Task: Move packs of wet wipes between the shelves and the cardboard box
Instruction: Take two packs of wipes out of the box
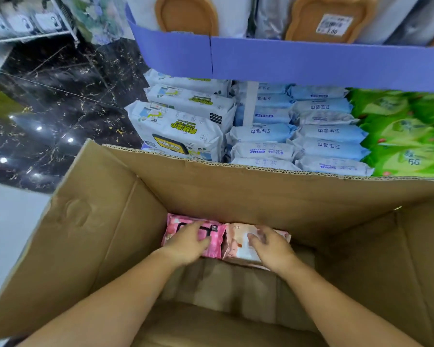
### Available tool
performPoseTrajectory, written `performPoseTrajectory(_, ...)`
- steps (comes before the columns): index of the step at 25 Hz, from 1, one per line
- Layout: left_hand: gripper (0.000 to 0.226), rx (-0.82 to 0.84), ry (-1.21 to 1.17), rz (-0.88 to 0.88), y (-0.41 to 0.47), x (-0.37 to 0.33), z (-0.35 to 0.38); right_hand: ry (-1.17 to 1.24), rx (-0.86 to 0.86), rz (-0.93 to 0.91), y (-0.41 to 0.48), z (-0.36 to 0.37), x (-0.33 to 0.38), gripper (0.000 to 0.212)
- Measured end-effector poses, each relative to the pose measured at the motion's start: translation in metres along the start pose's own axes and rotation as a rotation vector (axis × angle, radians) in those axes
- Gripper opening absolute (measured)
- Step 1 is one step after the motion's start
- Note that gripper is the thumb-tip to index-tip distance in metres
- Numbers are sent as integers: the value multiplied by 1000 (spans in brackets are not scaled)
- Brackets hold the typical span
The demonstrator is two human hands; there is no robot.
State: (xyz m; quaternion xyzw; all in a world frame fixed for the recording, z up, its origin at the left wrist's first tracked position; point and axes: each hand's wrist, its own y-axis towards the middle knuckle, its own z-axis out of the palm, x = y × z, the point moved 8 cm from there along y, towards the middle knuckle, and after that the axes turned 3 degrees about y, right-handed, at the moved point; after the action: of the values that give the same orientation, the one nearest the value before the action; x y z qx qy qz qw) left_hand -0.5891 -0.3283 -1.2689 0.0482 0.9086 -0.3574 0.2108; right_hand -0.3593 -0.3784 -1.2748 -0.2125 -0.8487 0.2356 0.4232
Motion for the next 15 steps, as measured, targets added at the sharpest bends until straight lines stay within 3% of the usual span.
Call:
performPoseTrajectory(3, 54, 68, -308, -175, -27, -11, 1, 95, -9, 177, -26, -11, 8, 53)
performPoseTrajectory(7, 55, 65, -450, -235, -107, -51, -33, 170, 23, 221, -96, -47, 47, 50)
performPoseTrajectory(9, 51, 45, -477, -233, -159, -81, -69, 240, -6, 222, -148, -80, 80, 45)
performPoseTrajectory(12, 24, -43, -542, -191, -231, -129, -137, 360, -47, 242, -228, -132, 131, 33)
performPoseTrajectory(15, 16, -104, -650, -127, -304, -190, -217, 410, -88, 202, -306, -198, 196, 40)
